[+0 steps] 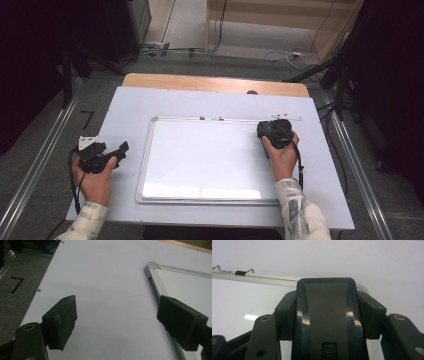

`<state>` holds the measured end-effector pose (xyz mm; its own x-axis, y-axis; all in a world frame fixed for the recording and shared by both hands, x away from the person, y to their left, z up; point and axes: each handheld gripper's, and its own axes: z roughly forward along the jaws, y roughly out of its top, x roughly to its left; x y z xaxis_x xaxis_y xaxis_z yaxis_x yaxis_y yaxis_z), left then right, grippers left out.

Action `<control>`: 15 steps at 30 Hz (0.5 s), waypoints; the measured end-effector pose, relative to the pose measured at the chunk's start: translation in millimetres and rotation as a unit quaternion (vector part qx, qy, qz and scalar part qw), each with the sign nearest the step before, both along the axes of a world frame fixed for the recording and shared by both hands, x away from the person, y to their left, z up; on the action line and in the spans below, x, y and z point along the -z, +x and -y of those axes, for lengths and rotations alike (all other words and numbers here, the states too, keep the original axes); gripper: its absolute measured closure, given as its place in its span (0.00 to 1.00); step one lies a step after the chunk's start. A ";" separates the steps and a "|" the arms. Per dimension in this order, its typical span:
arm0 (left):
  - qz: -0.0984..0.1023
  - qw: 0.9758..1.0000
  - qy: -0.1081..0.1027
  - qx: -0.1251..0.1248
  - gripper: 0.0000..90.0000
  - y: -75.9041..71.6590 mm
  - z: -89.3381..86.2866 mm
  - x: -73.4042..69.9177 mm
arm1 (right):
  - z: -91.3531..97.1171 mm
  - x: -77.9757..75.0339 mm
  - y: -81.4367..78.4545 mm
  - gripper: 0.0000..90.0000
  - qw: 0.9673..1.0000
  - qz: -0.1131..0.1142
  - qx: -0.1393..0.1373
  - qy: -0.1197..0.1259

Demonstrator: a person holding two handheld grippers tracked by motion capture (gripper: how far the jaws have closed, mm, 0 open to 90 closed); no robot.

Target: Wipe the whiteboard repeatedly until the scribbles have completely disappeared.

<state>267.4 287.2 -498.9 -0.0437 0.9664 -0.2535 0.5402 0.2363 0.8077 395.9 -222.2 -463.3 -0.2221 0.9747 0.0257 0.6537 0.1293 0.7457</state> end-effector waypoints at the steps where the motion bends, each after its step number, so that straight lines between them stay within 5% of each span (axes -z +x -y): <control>1: 0.000 1.000 0.000 0.000 0.19 0.1 0.1 0.0 | -0.1 -0.4 0.5 0.43 1.000 -0.002 0.000 0.001; 15: 0.000 1.000 0.000 0.000 0.19 0.4 0.1 0.2 | 0.7 4.2 9.4 0.43 1.000 -0.005 0.011 0.004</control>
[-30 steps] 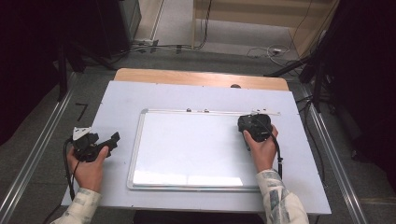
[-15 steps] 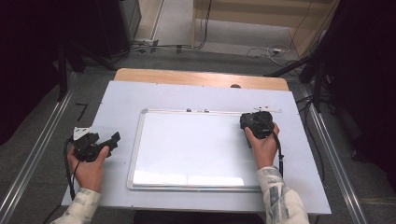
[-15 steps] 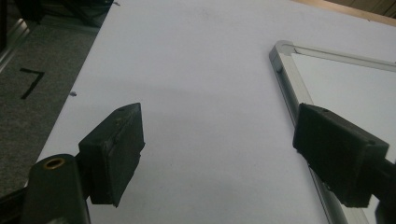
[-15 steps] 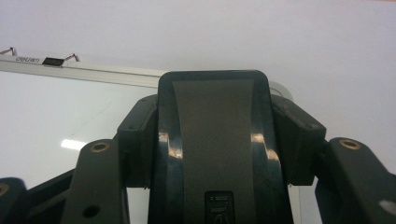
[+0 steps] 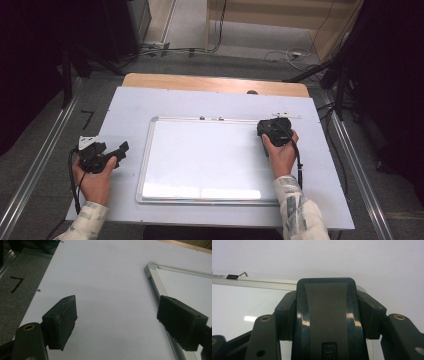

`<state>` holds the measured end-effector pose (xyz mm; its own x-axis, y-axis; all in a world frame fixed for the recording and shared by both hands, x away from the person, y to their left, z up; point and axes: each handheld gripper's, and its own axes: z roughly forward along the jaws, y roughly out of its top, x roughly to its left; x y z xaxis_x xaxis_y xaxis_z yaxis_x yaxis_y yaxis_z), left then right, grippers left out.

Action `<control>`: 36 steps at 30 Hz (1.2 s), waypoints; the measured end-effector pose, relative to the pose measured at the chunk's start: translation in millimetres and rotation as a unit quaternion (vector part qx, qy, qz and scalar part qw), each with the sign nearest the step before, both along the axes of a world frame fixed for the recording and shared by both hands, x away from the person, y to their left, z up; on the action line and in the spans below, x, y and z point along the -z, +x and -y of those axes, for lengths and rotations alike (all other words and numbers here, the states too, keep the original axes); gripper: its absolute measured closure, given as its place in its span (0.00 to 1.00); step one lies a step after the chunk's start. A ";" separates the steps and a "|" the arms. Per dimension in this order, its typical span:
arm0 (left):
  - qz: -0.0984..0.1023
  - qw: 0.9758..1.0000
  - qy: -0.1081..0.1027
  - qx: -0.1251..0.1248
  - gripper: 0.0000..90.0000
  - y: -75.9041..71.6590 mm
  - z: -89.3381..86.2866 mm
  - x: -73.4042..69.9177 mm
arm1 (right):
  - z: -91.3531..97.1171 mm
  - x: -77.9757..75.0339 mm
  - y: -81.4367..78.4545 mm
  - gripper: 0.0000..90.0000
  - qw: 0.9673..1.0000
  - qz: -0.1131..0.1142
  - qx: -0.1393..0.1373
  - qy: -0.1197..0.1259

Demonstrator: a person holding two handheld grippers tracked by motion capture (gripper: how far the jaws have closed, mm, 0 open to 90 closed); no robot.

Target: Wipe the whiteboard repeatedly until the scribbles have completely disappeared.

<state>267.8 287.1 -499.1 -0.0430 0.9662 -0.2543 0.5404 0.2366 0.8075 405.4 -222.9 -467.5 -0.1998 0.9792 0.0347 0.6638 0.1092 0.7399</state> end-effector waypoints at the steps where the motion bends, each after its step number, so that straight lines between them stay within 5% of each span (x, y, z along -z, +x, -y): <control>1: 0.000 1.000 0.000 0.000 0.19 0.0 0.1 0.0 | -0.3 -0.1 0.6 0.43 1.000 -0.001 0.001 0.000; 36: 0.001 1.000 0.000 0.001 0.19 -0.5 -1.5 -0.3 | -1.5 5.0 15.1 0.43 0.999 -0.009 0.034 -0.007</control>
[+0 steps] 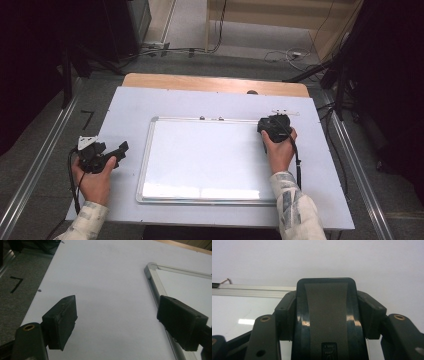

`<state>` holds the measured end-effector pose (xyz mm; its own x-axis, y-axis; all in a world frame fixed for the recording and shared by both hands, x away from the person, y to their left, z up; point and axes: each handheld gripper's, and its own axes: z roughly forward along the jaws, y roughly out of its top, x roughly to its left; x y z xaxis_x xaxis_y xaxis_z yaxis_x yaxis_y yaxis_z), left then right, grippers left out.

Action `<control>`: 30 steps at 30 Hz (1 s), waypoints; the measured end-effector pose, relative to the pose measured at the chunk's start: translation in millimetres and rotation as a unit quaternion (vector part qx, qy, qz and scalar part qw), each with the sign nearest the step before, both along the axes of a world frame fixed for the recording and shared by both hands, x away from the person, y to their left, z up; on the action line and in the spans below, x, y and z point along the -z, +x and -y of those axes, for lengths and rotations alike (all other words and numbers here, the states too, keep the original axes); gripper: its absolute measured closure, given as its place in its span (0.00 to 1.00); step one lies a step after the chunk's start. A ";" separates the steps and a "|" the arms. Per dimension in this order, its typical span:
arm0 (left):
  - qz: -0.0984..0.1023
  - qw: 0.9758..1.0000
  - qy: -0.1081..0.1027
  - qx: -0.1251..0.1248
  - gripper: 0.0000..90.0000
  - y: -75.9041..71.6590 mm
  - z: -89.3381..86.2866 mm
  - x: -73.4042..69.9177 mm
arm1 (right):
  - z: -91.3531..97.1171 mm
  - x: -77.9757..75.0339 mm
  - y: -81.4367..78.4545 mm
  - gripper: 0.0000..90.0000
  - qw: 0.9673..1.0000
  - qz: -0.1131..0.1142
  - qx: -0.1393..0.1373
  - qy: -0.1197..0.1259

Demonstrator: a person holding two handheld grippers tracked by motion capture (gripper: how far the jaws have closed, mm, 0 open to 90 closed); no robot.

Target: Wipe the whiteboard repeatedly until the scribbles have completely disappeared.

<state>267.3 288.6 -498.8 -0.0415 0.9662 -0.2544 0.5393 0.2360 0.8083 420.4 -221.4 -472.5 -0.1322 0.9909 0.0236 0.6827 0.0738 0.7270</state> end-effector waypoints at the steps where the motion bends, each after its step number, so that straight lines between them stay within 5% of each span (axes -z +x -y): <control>1: 0.000 1.000 0.000 0.000 0.19 0.0 -0.1 0.0 | 0.3 1.3 1.2 0.43 1.000 -0.001 0.002 -0.001; 16: -0.001 1.000 0.000 0.000 0.19 0.0 0.1 0.1 | 3.9 12.4 10.4 0.42 1.000 -0.020 0.016 -0.013; 30: -0.001 1.000 0.000 0.000 0.19 -0.2 0.0 0.1 | 2.7 13.0 9.5 0.36 1.000 -0.011 0.009 -0.020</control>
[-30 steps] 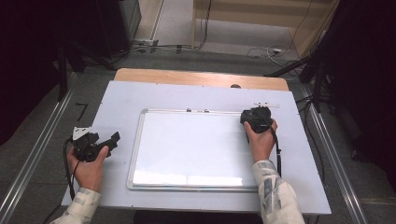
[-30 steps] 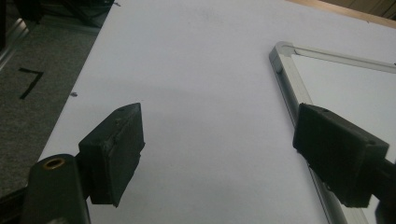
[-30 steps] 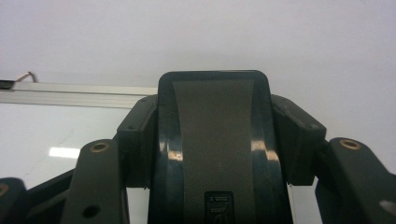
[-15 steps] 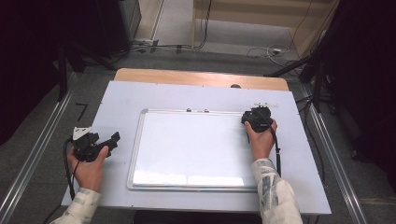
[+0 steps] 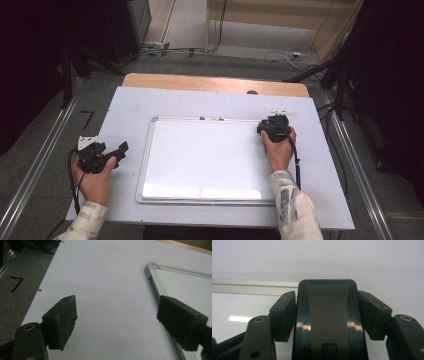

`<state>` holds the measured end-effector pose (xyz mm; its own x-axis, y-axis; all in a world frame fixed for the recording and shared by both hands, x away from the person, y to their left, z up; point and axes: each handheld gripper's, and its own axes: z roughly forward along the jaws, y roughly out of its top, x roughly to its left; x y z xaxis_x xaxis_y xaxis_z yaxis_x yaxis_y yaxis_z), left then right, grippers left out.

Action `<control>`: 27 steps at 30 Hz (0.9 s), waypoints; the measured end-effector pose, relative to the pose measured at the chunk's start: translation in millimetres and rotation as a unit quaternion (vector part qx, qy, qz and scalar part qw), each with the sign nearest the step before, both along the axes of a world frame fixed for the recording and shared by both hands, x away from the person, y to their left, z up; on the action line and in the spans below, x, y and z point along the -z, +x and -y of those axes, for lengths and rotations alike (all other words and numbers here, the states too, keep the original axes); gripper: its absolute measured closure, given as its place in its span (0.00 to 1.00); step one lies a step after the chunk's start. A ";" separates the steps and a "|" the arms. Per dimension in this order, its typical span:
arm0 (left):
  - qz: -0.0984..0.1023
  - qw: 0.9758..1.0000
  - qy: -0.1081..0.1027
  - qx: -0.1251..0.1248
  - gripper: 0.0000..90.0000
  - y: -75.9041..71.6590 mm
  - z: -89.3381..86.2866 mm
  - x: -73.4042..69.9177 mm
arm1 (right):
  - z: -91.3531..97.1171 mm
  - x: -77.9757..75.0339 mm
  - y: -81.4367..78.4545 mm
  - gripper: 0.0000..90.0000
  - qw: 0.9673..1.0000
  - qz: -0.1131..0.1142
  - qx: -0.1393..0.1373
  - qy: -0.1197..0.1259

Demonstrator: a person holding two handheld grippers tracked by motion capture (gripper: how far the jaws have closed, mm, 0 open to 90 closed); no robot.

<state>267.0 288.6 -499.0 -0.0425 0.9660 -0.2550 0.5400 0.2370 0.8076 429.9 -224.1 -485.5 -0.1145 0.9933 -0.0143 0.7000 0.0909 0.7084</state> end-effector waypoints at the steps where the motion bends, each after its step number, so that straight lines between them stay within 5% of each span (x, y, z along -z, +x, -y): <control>1: 0.000 1.000 0.000 0.000 0.19 0.0 0.1 -0.1 | 0.5 -1.0 -0.4 0.35 1.000 0.002 0.000 0.004; 27: 0.000 1.000 0.000 -0.002 0.19 -1.1 0.4 -0.4 | 8.2 -22.4 -21.2 0.30 0.999 0.033 -0.030 0.030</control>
<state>266.0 288.2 -498.5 -0.0468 0.9661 -0.2541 0.5390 0.2386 0.8078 408.7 -232.3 -463.1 -0.1751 0.9839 0.0363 0.6454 0.0869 0.7589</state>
